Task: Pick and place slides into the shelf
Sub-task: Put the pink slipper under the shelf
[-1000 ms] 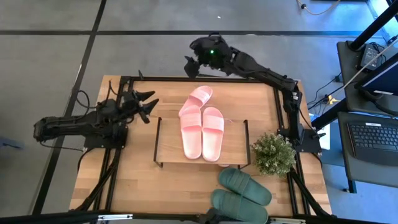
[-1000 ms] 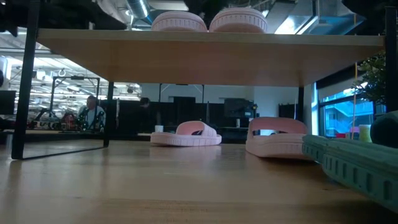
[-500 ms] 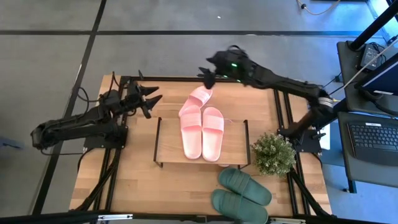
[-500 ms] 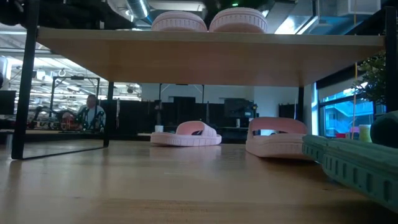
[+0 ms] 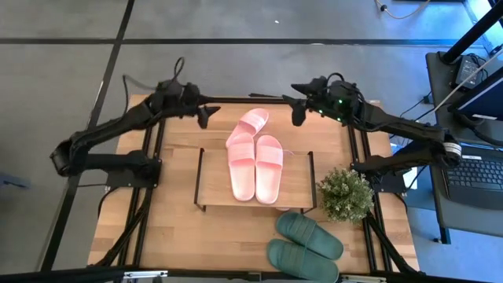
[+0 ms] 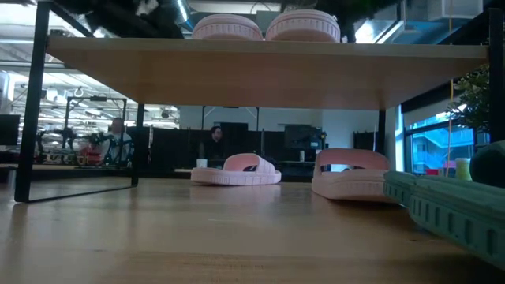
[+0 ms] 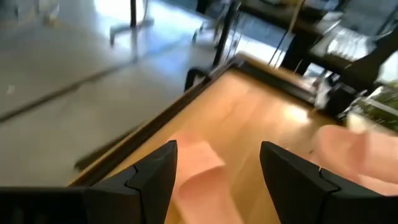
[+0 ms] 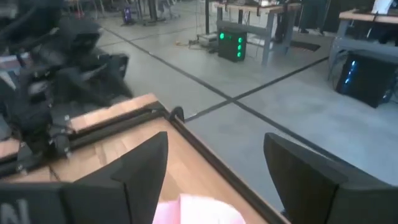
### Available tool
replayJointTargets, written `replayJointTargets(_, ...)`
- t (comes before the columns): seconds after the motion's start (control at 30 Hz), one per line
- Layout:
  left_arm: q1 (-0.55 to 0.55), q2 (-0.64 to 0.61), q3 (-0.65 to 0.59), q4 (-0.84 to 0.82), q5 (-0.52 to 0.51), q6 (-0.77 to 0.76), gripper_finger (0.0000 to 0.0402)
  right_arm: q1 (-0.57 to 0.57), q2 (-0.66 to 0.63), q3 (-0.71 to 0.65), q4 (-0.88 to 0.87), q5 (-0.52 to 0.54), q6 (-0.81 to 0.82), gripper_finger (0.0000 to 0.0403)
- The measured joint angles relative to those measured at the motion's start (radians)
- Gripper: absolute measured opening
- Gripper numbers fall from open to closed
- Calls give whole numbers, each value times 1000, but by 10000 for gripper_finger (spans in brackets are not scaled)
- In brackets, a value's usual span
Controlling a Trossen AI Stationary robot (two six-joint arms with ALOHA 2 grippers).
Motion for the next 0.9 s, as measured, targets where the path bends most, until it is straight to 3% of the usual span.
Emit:
replayJointTargets(0.1, 54, 95, 108, -96, 58, -1, 221, 0, -24, -16, -15, 0, -25, 265)
replayJointTargets(0.27, 123, 235, 256, -136, 303, -4, 221, -29, -24, -18, -100, 0, -47, 265)
replayJointTargets(0.37, 131, 325, 328, -135, 390, -1, 221, -73, -24, -18, -111, 0, -57, 265)
replayJointTargets(0.63, 131, 540, 440, -140, 472, 52, 221, -187, -25, -18, -92, 0, -79, 265)
replayJointTargets(0.9, 167, 711, 523, -137, 475, 60, 221, -220, -26, -18, -46, -1, -78, 265)
